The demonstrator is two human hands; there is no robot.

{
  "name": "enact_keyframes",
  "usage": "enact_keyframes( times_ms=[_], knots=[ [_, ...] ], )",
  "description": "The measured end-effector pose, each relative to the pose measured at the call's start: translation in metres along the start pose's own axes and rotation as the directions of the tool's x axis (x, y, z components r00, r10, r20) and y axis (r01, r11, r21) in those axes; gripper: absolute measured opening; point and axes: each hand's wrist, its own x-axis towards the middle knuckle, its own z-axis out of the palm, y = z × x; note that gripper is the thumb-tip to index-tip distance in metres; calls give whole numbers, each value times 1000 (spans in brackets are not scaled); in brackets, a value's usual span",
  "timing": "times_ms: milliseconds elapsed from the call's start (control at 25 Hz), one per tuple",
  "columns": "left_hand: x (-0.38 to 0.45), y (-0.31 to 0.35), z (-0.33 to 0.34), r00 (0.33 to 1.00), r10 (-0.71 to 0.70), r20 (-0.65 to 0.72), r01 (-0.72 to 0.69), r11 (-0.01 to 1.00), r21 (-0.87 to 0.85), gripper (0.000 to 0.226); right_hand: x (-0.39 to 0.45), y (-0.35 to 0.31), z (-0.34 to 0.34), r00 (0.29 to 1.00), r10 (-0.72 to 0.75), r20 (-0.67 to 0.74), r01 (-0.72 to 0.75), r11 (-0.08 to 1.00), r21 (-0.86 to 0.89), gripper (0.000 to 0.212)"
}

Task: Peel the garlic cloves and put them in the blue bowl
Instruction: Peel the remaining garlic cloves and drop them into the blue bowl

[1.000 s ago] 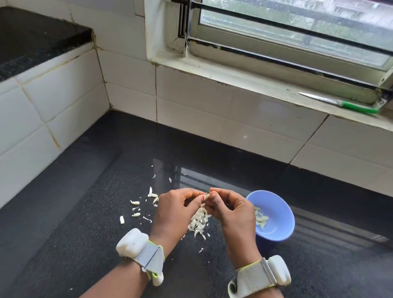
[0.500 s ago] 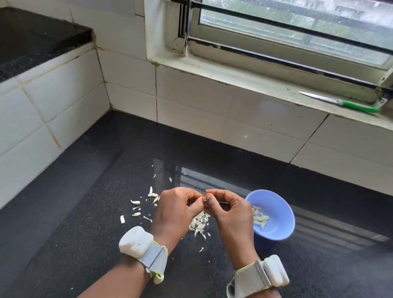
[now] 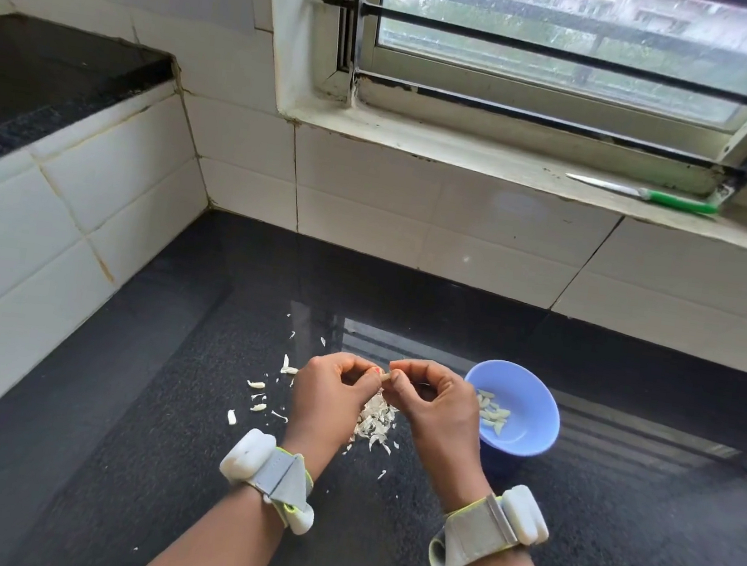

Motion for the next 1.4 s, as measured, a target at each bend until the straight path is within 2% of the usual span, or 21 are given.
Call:
enact_keyframes(
  times_ms=[160, 320, 400, 560, 680, 760, 840, 920, 1040, 1160, 1400],
  knots=[
    [2, -4, 1, 998, -67, 14, 68, 987, -144, 14, 1, 0, 1, 996, 90, 20, -93, 974, 205, 14],
    [1, -2, 3, 981, -180, 73, 195, 915, -353, 16, 1, -3, 2, 987, 151, 50, -159, 907, 390, 15],
    [1, -1, 1, 975, -210, 75, 223, 896, -383, 17, 1, -5, 2, 982, 180, 50, -183, 867, 465, 14],
    [4, -7, -1, 987, -152, 42, 157, 973, -168, 23, 3, -5, 0, 971, 236, 50, -225, 815, 533, 11],
    [3, -8, -3, 999, -41, -10, 40, 998, -39, 19, 3, -5, 0, 966, 253, 57, -245, 814, 527, 12],
    [1, -5, -4, 998, 34, -48, -33, 999, 23, 38, 3, -6, 0, 965, 257, 56, -248, 813, 527, 12],
    [1, -1, -3, 996, 45, -73, -42, 998, 41, 39, 2, -7, -1, 963, 262, 55, -251, 814, 524, 12],
    [0, 1, -2, 998, 15, -62, -13, 999, 32, 26, 2, -8, -2, 962, 267, 56, -256, 814, 521, 13],
    [-3, 1, -2, 999, 52, -5, -52, 999, 12, 32, 1, -8, -2, 963, 266, 45, -253, 831, 495, 15],
    [-6, 4, -2, 995, 98, 25, -97, 995, -38, 11, 0, -7, -2, 970, 239, 40, -233, 872, 431, 17],
    [-1, 4, -1, 995, 97, -37, -95, 994, 53, 9, -2, -8, 1, 983, 161, 84, -181, 919, 351, 14]
  ],
)
